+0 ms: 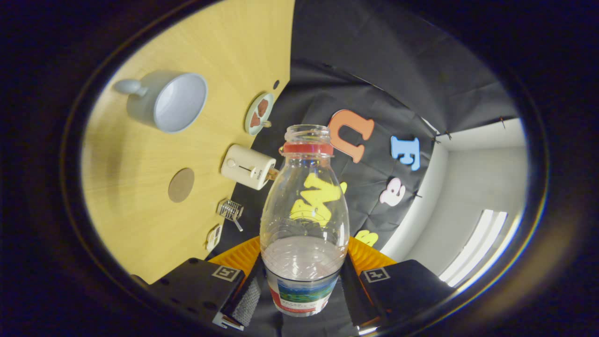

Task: Take the bottle from table, then pour the juice into the cup, finally place the bottle on the coaster

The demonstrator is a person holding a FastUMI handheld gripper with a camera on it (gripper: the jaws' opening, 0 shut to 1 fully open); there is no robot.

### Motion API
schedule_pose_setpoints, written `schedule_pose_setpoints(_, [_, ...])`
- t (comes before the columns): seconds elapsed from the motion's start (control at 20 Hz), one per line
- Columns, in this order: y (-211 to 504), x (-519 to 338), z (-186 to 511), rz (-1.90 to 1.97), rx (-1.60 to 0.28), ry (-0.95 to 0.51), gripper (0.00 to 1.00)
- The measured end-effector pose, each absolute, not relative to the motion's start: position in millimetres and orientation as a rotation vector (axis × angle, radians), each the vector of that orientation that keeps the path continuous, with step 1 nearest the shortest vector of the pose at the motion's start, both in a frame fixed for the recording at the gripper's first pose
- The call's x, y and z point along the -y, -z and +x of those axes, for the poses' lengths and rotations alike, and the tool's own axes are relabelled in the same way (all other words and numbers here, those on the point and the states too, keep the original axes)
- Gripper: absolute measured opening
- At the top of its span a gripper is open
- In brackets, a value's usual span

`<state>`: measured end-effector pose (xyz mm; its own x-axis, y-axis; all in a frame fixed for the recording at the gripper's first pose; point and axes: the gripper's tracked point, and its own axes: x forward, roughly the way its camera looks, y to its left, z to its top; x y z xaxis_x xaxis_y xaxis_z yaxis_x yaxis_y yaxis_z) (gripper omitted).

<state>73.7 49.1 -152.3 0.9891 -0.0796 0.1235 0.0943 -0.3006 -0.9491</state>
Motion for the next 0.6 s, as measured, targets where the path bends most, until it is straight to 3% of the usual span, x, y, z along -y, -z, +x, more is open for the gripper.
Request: schedule_pose_setpoints(0.6, [184, -34, 78, -0.999, -0.076, 0.104, 0.8])
